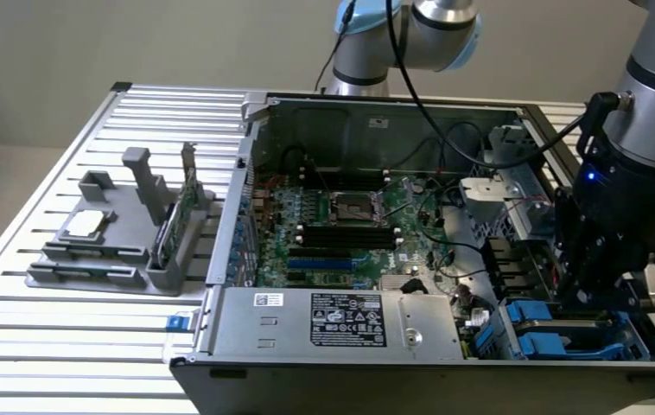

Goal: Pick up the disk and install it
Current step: 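Insert the second disk wire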

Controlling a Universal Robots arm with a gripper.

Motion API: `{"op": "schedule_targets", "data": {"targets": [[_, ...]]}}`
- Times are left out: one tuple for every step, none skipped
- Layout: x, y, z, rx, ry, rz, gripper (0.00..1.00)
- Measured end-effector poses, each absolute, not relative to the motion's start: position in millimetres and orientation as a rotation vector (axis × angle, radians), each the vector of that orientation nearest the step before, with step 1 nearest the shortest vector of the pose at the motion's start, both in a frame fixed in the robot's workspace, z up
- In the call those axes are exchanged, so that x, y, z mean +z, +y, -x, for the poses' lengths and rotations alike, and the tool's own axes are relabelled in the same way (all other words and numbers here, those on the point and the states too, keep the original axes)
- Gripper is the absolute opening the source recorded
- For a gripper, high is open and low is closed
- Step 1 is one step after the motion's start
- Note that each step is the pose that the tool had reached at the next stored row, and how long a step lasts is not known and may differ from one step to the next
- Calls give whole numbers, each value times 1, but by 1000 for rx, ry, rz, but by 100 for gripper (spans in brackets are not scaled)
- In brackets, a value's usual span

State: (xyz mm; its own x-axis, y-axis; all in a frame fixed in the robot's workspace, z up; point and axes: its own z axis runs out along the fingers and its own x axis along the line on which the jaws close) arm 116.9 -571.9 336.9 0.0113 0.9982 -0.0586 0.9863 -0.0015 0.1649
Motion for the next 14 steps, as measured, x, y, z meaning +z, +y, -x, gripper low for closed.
{"op": "schedule_targets", "data": {"targets": [[337, -572, -117, 112, 2101, -2115, 16], [337, -572, -117, 111, 2101, -2115, 16], [337, -573, -117, 111, 2101, -2115, 16], [337, -573, -117, 111, 2102, -2115, 16], [336, -573, -117, 111, 2102, -2116, 16], [336, -573, -117, 110, 2102, -2116, 16], [336, -573, -117, 110, 2103, -2116, 16], [336, -573, -117, 110, 2103, -2116, 16], [336, -573, -117, 110, 2103, -2117, 16], [336, -573, -117, 109, 2104, -2117, 16], [336, -573, -117, 109, 2104, -2118, 16], [336, -573, -117, 107, 2105, -2118, 16], [336, -573, -117, 106, 2105, -2119, 16], [336, -573, -117, 105, 2106, -2119, 16]]}}
